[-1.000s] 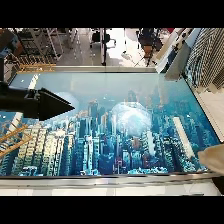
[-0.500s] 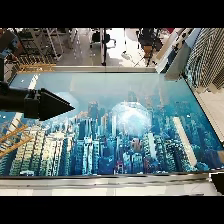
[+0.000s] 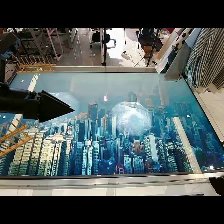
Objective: Fold the clothes and pants, and hang the long-sleeved shirts on hangers.
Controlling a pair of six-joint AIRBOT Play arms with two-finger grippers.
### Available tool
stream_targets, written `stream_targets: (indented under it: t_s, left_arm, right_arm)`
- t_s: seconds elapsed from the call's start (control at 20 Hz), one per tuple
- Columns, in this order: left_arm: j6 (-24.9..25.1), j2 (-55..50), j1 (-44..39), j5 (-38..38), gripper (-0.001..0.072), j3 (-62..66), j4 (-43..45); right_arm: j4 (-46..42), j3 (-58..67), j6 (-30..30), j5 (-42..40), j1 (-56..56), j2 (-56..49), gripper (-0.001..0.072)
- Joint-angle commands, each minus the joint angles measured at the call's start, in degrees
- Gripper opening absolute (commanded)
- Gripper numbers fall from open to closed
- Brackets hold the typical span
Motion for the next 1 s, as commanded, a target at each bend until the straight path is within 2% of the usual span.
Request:
stream_targets:
  t_s: [0.0, 0.05, 0.1, 0.2, 0.25, 0.3, 0.4, 0.5, 0.55, 0.65, 0.7, 0.75, 0.8, 0.85, 0.9, 0.95]
  left_arm:
    - [-0.3, 0.0, 0.0, -0.4, 0.0486, 0.0, 0.0]
    - [-0.3, 0.0, 0.0, -0.8, 0.0487, 0.0, 0.0]
    - [-0.3, 0.0, 0.0, -1.6, 0.0486, 0.0, 0.0]
    - [-0.3, 0.0, 0.0, -4.2, 0.0486, 0.0, 0.0]
    - [-0.3, 0.0, 0.0, -5.3, 0.0487, 0.0, 0.0]
    - [-0.3, 0.0, 0.0, -5.5, 0.0487, 0.0, 0.0]
    - [-0.3, 0.0, 0.0, -4.8, 0.0486, 0.0, 0.0]
    - [-0.3, 0.0, 0.0, -4.6, 0.0487, 0.0, 0.0]
    - [-0.3, 0.0, 0.1, -4.6, 0.0487, 0.0, 0.0]
    - [-0.3, 0.0, 0.1, -4.5, 0.0487, 0.0, 3.1]
    - [-0.3, 0.0, 0.1, -4.5, 0.0486, 0.1, 8.9]
    - [-2.3, 0.1, 0.1, -3.8, 0.0485, 0.1, 18.9]
    - [-6.7, 0.1, 0.1, -3.1, 0.0485, 0.4, 31.7]
    - [-12.5, 0.1, 0.1, -3.0, 0.0484, 1.0, 48.6]
    - [-17.8, 0.1, 0.1, -3.1, 0.0485, 1.6, 64.7]
    - [-22.4, 0.4, 0.3, -3.1, 0.0485, 1.9, 79.6]
  right_arm:
    - [0.5, 0.0, -1.1, 2.7, -0.2, -0.1, 0.008]
    - [1.2, 0.0, -1.1, 4.0, -0.2, -0.1, 0.0084]
    - [1.8, 0.0, -1.5, 5.4, -0.2, 0.1, 0.0138]
    - [1.7, 0.0, -2.1, 6.5, -0.2, 0.7, 0.0328]
    - [1.7, 0.0, -2.6, 6.7, -0.2, 1.5, 0.0396]
    - [1.7, 0.0, -4.0, 6.8, -0.2, 2.8, 0.0434]
    - [3.4, 0.0, -4.7, 3.6, -0.2, 6.5, 0.0435]
    - [8.9, 0.0, -4.7, -2.7, -0.2, 10.7, 0.0456]
    - [15.5, 0.0, -4.7, -5.1, -0.1, 13.0, 0.0513]
    - [32.5, 0.0, -7.4, -3.7, 2.5, 16.8, 0.0517]
    - [42.1, 0.0, -13.8, 1.0, 5.9, 17.7, 0.0506]
    - [52.7, 0.0, -22.9, 8.8, 11.0, 17.8, 0.0495]
    - [62.2, -1.5, -32.6, 17.8, 17.6, 17.3, 0.0495]
    - [68.3, -4.5, -40.2, 26.3, 24.9, 16.9, 0.0494]
    - [70.4, -8.5, -44.6, 35.5, 33.8, 16.4, 0.0492]
    - [69.2, -12.3, -45.8, 42.8, 42.5, 15.7, 0.0488]
